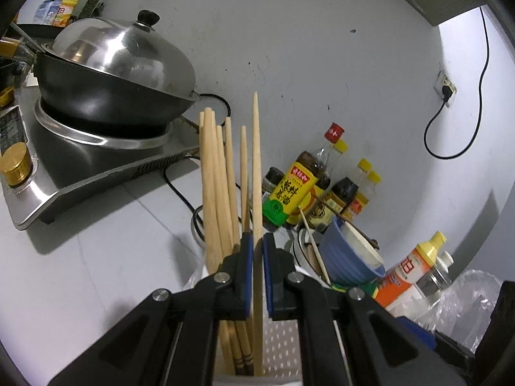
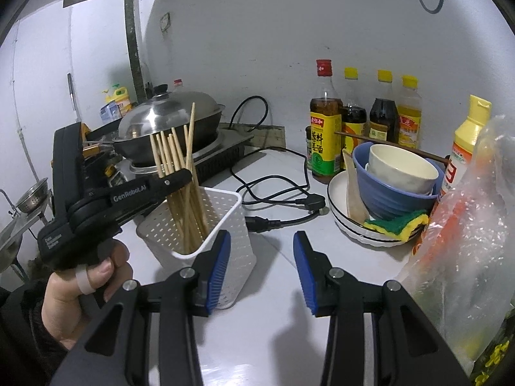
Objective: Organize utensils
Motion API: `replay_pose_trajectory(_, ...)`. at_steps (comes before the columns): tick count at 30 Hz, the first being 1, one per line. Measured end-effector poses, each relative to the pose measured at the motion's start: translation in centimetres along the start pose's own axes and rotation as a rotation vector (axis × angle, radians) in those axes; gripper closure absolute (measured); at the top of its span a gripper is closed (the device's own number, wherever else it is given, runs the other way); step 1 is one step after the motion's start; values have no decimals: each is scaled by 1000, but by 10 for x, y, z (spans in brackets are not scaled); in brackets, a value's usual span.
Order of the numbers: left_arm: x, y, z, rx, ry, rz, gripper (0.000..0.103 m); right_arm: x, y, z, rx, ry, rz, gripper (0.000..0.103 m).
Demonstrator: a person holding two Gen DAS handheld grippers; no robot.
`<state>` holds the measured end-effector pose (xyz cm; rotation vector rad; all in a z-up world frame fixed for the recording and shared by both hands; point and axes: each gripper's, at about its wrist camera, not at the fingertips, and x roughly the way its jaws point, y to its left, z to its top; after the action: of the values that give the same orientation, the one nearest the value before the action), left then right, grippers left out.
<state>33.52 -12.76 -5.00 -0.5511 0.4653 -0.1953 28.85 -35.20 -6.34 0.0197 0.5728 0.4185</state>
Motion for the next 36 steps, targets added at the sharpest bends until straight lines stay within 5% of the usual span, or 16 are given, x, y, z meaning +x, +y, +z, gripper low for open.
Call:
replay_pose_trajectory(3, -1, 2, -3, 3, 33, -3, 94, 0, 3, -1, 0, 3, -4, 65)
replay_pose_trajectory(8, -14, 0, -5, 26, 41, -40, 67, 1, 5, -3, 15, 14, -20, 65)
replay_pose_trajectory(16, -39, -3, -4, 60, 35, -76, 57, -7, 16, -7, 10, 19, -39, 58)
replay_pose_trajectory(27, -90, 8, -11, 139, 6, -41, 48, -21, 38, -18, 19, 27, -69, 53)
replay_pose_trajectory(36, -128, 18, -21, 224, -8, -16, 31, -31, 58, -33, 20, 39, -77, 52)
